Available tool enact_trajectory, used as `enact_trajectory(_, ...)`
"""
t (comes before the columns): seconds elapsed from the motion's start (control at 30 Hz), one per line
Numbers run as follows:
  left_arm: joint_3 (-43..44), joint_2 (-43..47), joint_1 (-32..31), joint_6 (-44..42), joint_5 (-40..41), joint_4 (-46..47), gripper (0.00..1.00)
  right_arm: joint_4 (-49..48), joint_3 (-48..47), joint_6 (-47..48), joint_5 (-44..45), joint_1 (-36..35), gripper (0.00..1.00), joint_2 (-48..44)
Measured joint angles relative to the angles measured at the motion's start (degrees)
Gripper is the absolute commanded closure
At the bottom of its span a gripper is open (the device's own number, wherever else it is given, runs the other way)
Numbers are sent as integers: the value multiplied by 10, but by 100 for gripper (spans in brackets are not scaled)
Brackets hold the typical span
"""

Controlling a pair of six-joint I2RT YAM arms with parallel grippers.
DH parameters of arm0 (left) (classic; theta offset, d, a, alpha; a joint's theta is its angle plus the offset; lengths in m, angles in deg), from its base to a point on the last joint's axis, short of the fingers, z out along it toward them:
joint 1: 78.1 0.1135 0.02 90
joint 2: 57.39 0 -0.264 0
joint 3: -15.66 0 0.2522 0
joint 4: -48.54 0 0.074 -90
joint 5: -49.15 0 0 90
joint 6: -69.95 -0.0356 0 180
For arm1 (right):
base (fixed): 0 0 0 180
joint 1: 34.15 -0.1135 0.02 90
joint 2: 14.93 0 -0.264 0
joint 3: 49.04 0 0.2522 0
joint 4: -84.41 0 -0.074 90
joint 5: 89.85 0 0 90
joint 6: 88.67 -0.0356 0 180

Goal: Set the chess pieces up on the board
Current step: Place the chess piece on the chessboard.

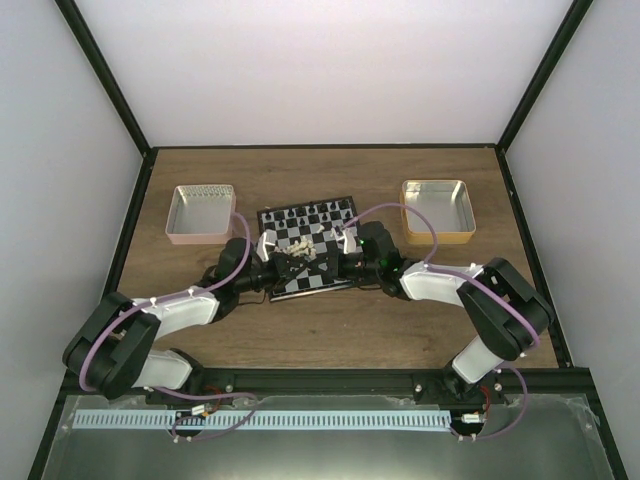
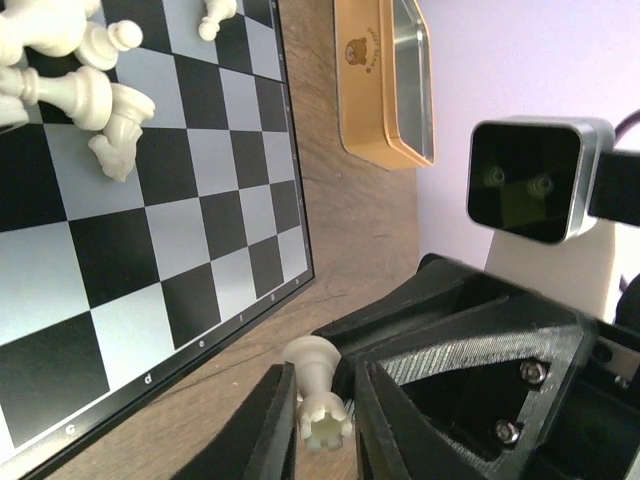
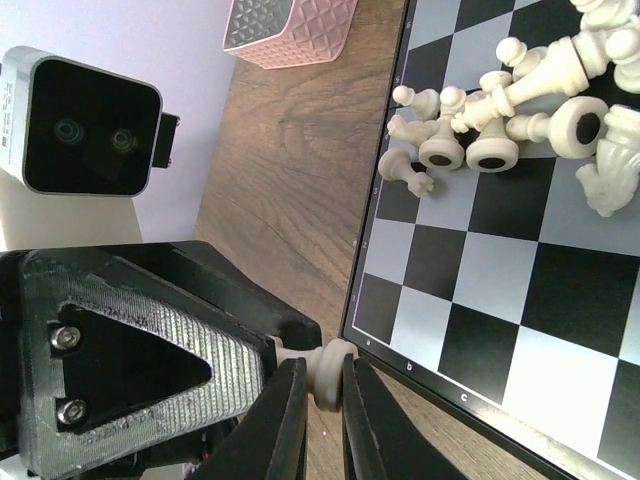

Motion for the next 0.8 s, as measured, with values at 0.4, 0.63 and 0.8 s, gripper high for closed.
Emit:
enact_trajectory(0.4,29,37,-4,-76,38,-119,93,45,0,12,26,-1,48,-20)
enact_trajectory(0.63,105,84,-5,-192,150,-385,91,138,0,53,126,-2,47,-99)
enact_trajectory(0.8,132,59,-37,-231,228,-510,91,188,2,67,183,-2,47,-111)
